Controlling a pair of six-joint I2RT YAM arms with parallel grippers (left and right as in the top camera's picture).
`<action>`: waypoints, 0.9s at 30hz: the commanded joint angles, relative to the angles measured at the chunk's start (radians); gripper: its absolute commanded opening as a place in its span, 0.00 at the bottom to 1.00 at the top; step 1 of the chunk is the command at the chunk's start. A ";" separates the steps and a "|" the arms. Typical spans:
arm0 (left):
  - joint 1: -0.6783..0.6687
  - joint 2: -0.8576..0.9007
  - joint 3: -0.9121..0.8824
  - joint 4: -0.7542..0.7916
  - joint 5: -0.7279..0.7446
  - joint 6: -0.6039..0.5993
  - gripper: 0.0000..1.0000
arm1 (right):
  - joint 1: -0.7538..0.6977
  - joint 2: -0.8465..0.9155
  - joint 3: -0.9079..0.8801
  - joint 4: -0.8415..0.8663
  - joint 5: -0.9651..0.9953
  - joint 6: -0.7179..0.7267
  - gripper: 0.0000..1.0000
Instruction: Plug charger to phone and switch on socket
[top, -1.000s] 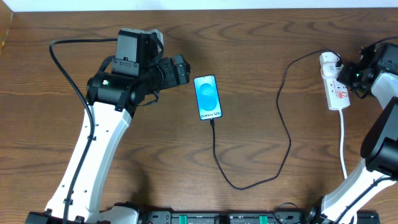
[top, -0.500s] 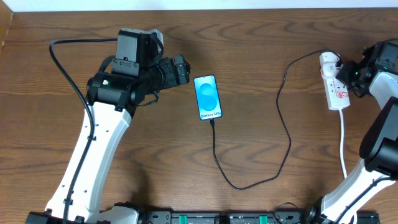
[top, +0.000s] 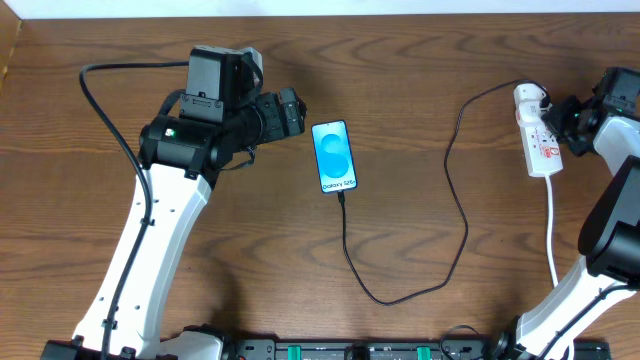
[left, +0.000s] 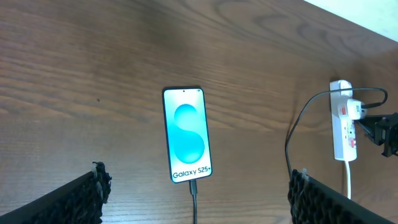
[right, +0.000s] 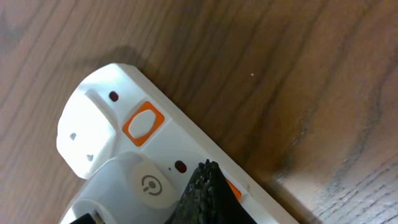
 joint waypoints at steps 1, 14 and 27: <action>0.001 -0.003 0.005 -0.004 -0.014 0.020 0.93 | 0.155 0.057 -0.052 -0.030 -0.406 0.108 0.01; 0.001 -0.003 0.005 -0.004 -0.014 0.021 0.93 | 0.154 0.057 -0.052 -0.019 -0.462 0.062 0.01; 0.001 -0.003 0.005 -0.004 -0.014 0.021 0.93 | 0.028 0.027 -0.035 -0.019 -0.445 -0.309 0.01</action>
